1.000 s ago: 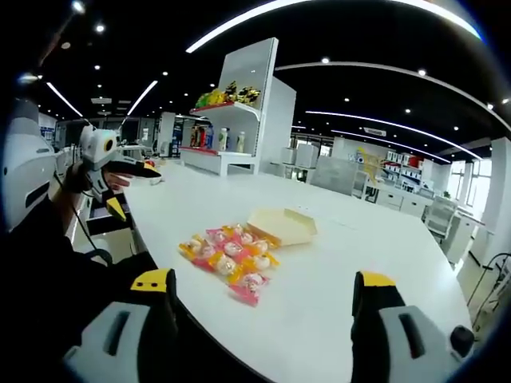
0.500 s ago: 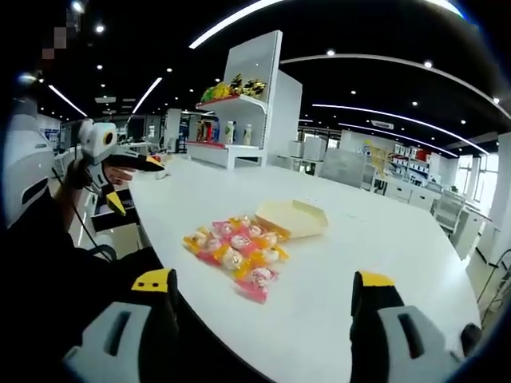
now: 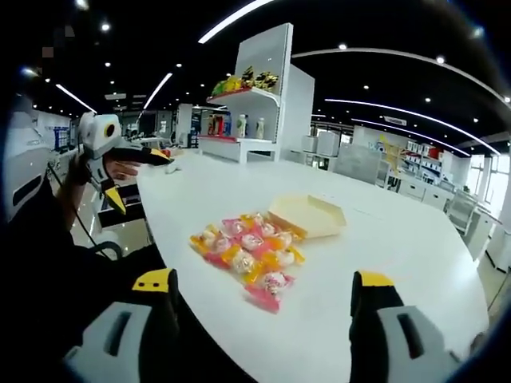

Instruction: Pick up the marshmallows scattered on the table and place them into the bowl on the table

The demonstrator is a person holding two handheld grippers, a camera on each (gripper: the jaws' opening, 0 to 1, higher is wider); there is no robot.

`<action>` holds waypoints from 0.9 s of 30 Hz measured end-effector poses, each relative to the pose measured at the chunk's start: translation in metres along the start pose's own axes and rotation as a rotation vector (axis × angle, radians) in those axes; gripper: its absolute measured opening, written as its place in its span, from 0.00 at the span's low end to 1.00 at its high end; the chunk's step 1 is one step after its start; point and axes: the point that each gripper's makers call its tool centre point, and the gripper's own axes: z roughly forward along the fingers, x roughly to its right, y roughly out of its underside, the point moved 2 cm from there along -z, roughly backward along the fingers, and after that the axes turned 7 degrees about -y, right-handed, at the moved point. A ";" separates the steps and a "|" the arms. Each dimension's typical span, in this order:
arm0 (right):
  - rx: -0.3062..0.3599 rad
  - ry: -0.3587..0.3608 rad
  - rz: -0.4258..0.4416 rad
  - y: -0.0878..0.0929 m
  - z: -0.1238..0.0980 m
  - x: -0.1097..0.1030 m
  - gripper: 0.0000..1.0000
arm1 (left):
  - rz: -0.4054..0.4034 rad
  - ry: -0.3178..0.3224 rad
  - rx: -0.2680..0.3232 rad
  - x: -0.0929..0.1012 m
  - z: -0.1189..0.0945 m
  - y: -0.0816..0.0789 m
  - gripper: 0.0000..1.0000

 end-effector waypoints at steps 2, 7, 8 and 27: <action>-0.002 -0.009 0.007 0.001 0.003 0.000 0.85 | 0.002 0.000 0.002 0.000 0.000 -0.001 0.95; -0.019 -0.026 0.015 0.007 0.014 0.001 0.84 | 0.004 -0.006 0.011 -0.001 -0.001 -0.003 0.95; -0.025 -0.028 0.019 0.009 0.017 0.002 0.83 | 0.004 -0.006 0.011 -0.001 -0.002 -0.004 0.95; -0.095 -0.033 0.024 0.028 0.049 0.010 0.80 | 0.011 -0.007 0.015 -0.001 -0.002 -0.004 0.95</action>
